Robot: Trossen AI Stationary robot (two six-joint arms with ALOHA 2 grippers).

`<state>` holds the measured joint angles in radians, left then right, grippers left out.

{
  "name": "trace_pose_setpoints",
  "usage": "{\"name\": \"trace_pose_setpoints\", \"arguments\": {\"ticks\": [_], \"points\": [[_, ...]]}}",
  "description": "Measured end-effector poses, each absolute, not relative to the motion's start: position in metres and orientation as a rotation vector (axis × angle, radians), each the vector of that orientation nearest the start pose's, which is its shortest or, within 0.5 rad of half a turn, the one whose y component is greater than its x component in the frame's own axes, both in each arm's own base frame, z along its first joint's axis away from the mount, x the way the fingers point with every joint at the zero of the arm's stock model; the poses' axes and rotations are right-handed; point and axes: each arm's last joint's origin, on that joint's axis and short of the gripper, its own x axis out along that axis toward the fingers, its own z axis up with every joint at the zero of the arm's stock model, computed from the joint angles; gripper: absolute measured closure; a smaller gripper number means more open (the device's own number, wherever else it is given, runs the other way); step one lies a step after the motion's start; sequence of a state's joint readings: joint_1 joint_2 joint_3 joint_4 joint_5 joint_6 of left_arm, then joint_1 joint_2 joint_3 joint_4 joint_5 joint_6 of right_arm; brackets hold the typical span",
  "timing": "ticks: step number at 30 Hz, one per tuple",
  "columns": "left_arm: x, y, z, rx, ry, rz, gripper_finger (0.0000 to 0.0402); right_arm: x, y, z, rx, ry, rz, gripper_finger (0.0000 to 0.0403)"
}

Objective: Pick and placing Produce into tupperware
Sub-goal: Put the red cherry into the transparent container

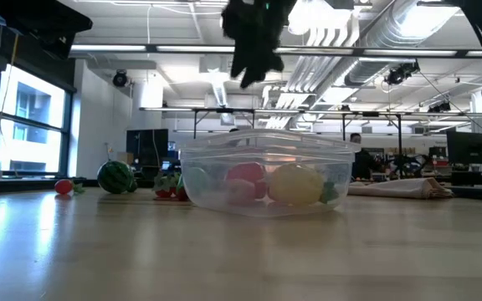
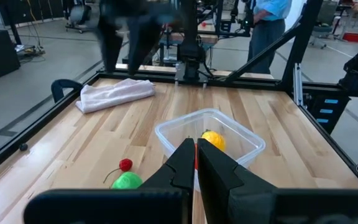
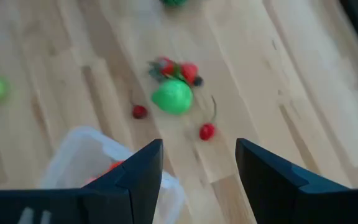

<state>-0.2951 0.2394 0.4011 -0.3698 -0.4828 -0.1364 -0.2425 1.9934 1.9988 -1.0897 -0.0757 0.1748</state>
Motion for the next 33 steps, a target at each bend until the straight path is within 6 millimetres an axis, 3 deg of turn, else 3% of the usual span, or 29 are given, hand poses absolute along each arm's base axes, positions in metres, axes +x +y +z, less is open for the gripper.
{"name": "trace_pose_setpoints", "arguments": {"ticks": [5,8,13,19,33], "points": [[0.087,-0.012,0.245,-0.057,0.18,0.2,0.0394,0.398,-0.124,0.272,0.386,1.139,-0.301,0.0208],[0.087,-0.012,0.245,-0.057,0.18,0.2,0.0394,0.394,-0.125,0.248,0.407,1.188,-0.307,0.0208],[0.087,-0.012,0.245,-0.057,0.179,0.2,0.0394,0.399,-0.117,0.219,0.418,1.131,-0.271,0.0208],[0.087,-0.012,0.246,-0.057,0.179,0.2,0.0394,0.408,-0.113,0.199,0.398,0.993,-0.229,0.0208],[0.087,-0.012,0.246,-0.057,0.178,0.2,0.0394,0.414,-0.115,0.16,0.371,1.058,-0.221,0.0208]]}}
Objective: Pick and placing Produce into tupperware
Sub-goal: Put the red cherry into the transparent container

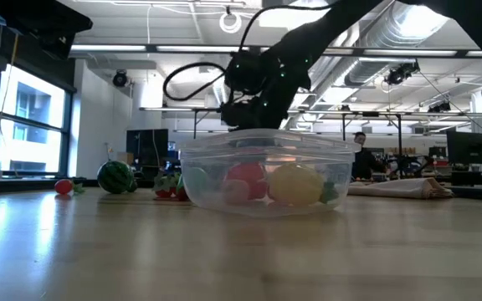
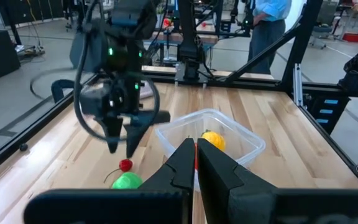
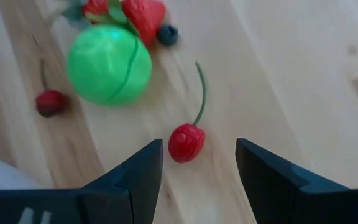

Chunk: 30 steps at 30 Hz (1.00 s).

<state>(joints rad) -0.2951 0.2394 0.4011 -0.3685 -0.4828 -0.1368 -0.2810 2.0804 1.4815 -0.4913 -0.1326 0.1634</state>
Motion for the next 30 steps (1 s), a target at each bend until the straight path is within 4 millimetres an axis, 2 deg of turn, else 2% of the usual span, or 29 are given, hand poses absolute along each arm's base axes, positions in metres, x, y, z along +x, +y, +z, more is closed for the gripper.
{"name": "trace_pose_setpoints", "arguments": {"ticks": [9,20,30], "points": [[0.087,-0.012,0.245,-0.057,0.18,0.2,0.0394,0.416,-0.115,0.155,0.297,1.063,-0.168,0.0208],[0.087,-0.012,0.246,-0.057,0.179,0.2,0.0394,0.419,-0.115,0.137,0.191,1.1,-0.064,0.0209],[0.087,-0.012,0.245,-0.057,0.18,0.2,0.0394,0.419,-0.116,0.137,0.151,1.1,-0.082,0.0234]]}}
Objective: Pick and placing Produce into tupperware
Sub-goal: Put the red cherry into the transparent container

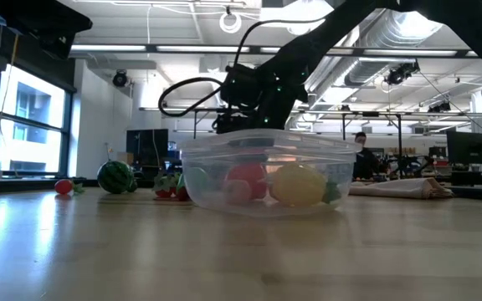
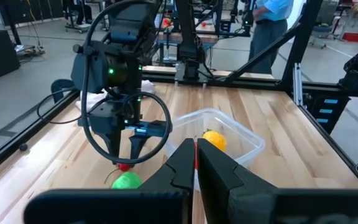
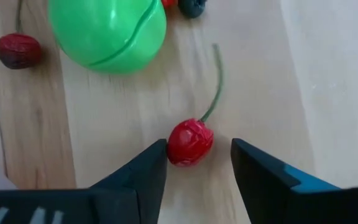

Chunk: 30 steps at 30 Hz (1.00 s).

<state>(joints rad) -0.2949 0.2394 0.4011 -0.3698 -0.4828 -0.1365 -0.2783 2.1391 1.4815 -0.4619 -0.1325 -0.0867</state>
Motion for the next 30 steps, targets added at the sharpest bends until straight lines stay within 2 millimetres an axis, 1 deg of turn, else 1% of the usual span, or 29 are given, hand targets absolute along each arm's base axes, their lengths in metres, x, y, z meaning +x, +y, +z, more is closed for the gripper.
{"name": "trace_pose_setpoints", "arguments": {"ticks": [16,27,30], "points": [[0.0872,-0.0124,0.2455,-0.057,0.18,0.2,0.0394,0.4201,-0.1165,0.1375,0.139,1.088,-0.09,0.0286],[0.0872,-0.0124,0.2455,-0.057,0.18,0.2,0.0394,0.4198,-0.1176,0.1375,0.144,1.087,-0.094,0.0335],[0.0872,-0.0125,0.2455,-0.057,0.18,0.2,0.0394,0.4199,-0.1177,0.1376,0.143,1.086,-0.094,0.0339]]}}
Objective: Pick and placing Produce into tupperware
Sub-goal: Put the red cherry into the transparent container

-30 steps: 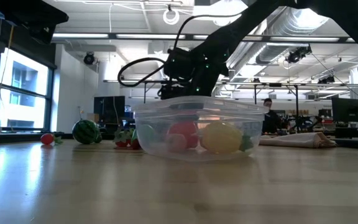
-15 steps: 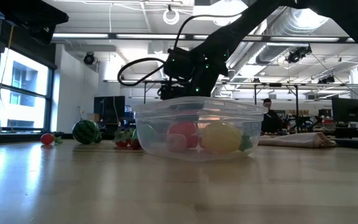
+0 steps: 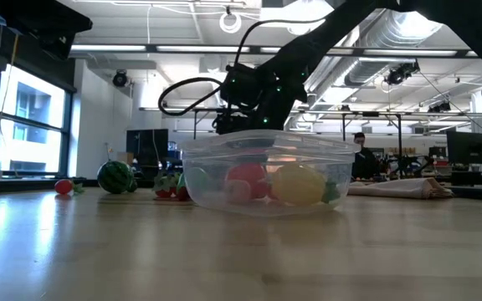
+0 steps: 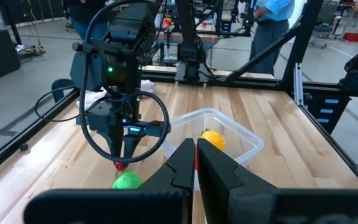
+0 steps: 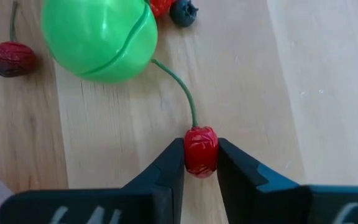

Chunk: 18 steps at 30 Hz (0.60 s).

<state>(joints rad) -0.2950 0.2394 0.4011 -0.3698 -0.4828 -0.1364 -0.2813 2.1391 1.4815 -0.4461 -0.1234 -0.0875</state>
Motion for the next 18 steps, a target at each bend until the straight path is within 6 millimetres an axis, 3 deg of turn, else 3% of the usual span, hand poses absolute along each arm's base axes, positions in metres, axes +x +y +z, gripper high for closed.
{"name": "trace_pose_setpoints", "arguments": {"ticks": [10,13,18], "points": [[0.087,-0.012,0.245,-0.057,0.18,0.2,0.0394,0.42,-0.118,0.146,0.139,1.073,-0.097,0.034],[0.087,-0.012,0.245,-0.057,0.18,0.2,0.0394,0.42,-0.119,0.164,0.137,1.057,-0.101,0.034],[0.087,-0.012,0.245,-0.057,0.18,0.2,0.0394,0.417,-0.127,0.215,0.132,0.985,-0.122,0.034]]}}
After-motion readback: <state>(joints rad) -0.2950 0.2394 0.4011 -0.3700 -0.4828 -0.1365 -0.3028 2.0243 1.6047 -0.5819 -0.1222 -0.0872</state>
